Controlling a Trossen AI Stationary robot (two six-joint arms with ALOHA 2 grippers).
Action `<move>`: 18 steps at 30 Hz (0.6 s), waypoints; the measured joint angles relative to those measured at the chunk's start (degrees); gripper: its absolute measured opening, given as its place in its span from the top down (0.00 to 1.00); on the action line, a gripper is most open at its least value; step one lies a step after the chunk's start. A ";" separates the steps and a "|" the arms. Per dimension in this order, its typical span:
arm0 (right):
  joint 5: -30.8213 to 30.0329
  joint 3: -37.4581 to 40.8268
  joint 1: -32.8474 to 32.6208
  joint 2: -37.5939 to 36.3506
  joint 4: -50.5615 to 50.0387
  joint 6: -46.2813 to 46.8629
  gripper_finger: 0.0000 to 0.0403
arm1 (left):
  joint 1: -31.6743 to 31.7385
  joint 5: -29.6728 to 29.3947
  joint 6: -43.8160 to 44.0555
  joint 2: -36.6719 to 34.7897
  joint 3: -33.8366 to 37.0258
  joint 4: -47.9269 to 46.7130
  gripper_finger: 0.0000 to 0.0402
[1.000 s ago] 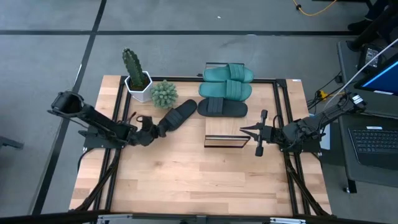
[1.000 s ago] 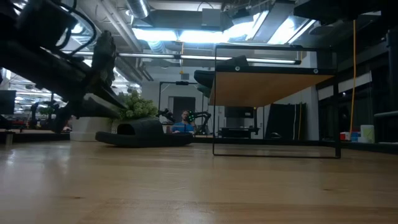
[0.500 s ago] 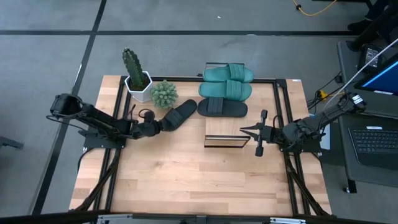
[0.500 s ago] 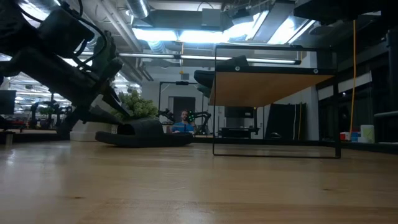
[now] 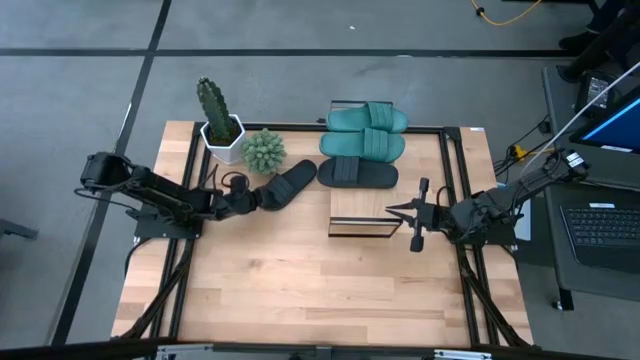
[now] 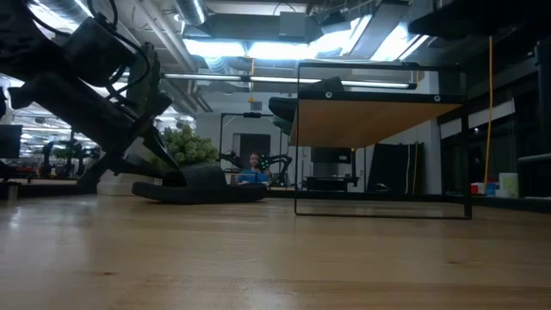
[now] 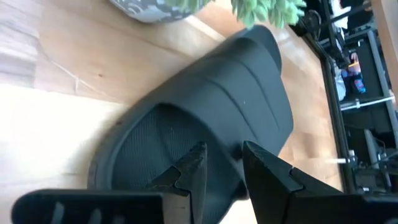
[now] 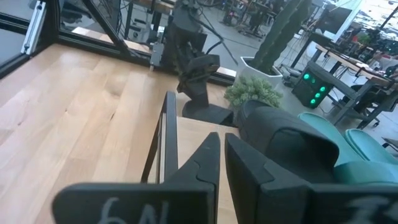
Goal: Pick and place slides into the shelf
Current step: Put the black slide on the shelf
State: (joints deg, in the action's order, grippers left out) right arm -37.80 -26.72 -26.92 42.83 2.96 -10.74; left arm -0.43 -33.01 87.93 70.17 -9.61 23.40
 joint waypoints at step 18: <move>0.00 0.00 0.00 0.02 -1.22 0.15 0.93 | 1.33 1.14 0.06 0.00 0.00 1.56 0.76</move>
State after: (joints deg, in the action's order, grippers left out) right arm -37.80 -26.72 -26.92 42.85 1.74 -10.59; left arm 0.91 -31.88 87.99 70.17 -9.61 24.96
